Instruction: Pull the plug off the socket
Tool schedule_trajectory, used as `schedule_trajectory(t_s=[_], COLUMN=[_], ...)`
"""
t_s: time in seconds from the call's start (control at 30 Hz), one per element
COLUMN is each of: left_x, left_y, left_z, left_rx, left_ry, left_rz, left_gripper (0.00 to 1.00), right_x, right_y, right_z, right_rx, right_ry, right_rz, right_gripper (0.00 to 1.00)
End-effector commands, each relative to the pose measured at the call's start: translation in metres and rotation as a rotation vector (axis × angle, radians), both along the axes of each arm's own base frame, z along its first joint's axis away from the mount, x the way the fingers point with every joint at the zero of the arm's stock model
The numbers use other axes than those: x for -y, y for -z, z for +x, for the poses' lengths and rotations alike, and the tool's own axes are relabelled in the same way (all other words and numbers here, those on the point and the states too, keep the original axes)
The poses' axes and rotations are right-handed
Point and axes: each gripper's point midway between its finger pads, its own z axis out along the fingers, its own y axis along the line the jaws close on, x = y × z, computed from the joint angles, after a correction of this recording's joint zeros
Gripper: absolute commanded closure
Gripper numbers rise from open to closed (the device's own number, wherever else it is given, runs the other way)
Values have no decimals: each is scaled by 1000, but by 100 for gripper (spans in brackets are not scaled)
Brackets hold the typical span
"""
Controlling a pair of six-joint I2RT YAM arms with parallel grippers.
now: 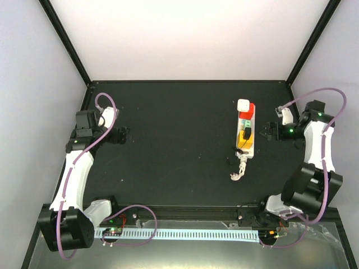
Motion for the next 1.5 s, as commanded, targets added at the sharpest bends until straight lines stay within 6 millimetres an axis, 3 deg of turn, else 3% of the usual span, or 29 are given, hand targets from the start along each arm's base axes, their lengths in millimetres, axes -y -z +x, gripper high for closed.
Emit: schedule_trajectory(t_s=[0.0, 0.27, 0.4, 0.6, 0.73, 0.97, 1.13, 1.47], left_x=[1, -15, -15, -14, -10, 33, 35, 37], left_y=[-18, -35, -44, -60, -69, -67, -61, -55], left_z=[9, 23, 25, 27, 25, 7, 4, 2], left_rx=[65, 74, 95, 160, 215, 224, 198, 168], left_ry=[13, -61, -80, -117, -98, 193, 217, 235], left_rz=[21, 79, 59, 7, -14, -44, -34, -37], left_gripper=[1, 1, 1, 1, 1, 1, 1, 1], right_x=[14, 38, 51, 65, 63, 43, 30, 25], right_y=[13, 57, 76, 98, 114, 128, 131, 143], right_z=[-11, -7, 3, 19, 25, 37, 48, 74], right_rx=[-124, -282, -286, -268, -311, -326, -321, -295], right_ry=[49, 177, 239, 323, 326, 302, 278, 260], right_rz=[138, 318, 297, 266, 303, 342, 343, 302], right_gripper=[0, 0, 0, 11, 19, 38, 49, 55])
